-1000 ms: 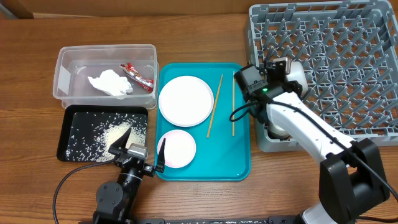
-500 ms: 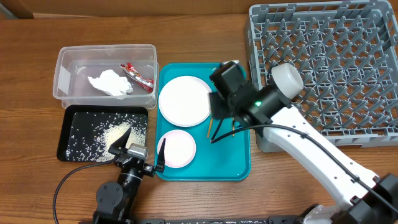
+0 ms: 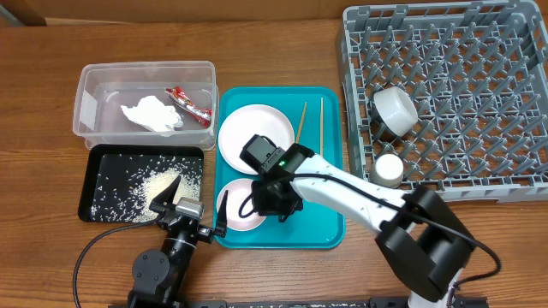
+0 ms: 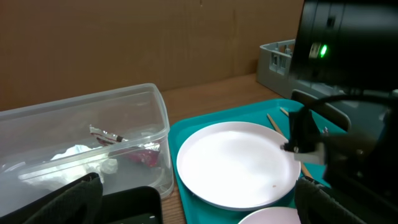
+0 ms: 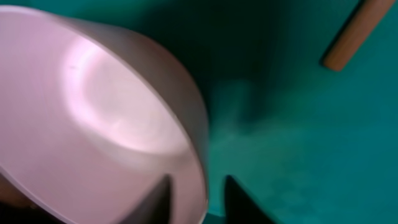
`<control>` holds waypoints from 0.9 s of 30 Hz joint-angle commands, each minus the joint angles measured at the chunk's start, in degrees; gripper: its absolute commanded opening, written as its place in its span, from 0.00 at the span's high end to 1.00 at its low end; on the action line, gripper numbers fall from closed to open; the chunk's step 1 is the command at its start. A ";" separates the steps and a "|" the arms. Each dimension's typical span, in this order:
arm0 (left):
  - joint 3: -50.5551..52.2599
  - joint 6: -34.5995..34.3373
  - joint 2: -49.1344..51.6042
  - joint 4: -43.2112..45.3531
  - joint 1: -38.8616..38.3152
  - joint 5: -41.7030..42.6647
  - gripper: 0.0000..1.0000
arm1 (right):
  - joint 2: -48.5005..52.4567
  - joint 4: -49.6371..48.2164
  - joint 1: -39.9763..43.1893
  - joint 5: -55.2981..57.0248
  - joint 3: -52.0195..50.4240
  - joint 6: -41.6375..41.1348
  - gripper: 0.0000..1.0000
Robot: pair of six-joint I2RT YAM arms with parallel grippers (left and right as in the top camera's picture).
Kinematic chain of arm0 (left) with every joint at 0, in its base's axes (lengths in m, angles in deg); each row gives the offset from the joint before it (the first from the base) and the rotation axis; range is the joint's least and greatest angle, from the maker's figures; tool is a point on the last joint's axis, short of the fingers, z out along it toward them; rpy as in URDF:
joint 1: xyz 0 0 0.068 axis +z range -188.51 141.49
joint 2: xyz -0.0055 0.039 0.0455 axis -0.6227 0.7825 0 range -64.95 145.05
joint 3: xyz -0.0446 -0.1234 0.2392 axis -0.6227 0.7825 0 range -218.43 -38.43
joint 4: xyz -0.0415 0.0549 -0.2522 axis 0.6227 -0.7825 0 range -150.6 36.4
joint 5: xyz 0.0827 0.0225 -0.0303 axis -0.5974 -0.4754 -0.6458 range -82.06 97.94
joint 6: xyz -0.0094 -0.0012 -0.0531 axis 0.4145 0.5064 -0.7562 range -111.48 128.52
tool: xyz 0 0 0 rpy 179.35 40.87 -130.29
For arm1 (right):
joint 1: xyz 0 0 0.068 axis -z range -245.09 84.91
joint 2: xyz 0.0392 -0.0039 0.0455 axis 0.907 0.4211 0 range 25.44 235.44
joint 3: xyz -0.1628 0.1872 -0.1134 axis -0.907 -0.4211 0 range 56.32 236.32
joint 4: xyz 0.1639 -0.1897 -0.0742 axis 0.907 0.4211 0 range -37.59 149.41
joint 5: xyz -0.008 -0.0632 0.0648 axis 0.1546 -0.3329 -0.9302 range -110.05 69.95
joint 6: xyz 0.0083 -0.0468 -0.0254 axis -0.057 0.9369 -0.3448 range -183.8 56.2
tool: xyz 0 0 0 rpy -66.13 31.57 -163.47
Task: Sort waste into correct bins and load items into the dishwasher
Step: 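Move the right gripper to the pink bowl and grasp it, then place the pink bowl in the dish rack and release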
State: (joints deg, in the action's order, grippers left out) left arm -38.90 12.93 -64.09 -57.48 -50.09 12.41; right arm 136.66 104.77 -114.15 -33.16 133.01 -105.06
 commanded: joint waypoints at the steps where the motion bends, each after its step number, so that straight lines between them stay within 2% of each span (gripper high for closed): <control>1: 0.20 -0.98 -0.50 -0.20 0.39 -0.17 0.00 | -0.09 1.33 0.74 2.21 0.04 -2.71 0.96; 7: 0.20 -0.98 -0.50 -0.20 0.39 -0.17 0.00 | -6.91 6.40 3.63 14.80 0.33 -2.03 0.96; 12: 0.20 -0.98 -0.50 -0.20 0.39 -0.17 0.00 | -18.69 9.68 9.88 38.18 0.33 -2.05 0.96; 15: 0.20 -0.98 -0.50 -0.20 0.39 -0.17 0.00 | -25.05 8.37 15.65 53.75 0.33 -2.01 0.96; 19: 0.20 -0.98 -0.50 -0.20 0.39 -0.17 0.00 | -28.74 4.57 24.94 71.45 0.33 -0.20 0.96; 22: 0.20 -0.98 -0.50 -0.20 0.39 -0.17 0.00 | -28.02 0.55 31.45 76.02 0.31 5.27 0.96; 27: 0.20 -0.98 -0.50 -0.20 0.39 -0.17 0.00 | -22.67 -4.79 43.19 76.13 0.31 13.33 0.96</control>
State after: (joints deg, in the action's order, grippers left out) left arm -38.90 12.93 -64.09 -57.48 -50.09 12.41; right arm 110.39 101.32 -76.16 37.51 132.98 -98.24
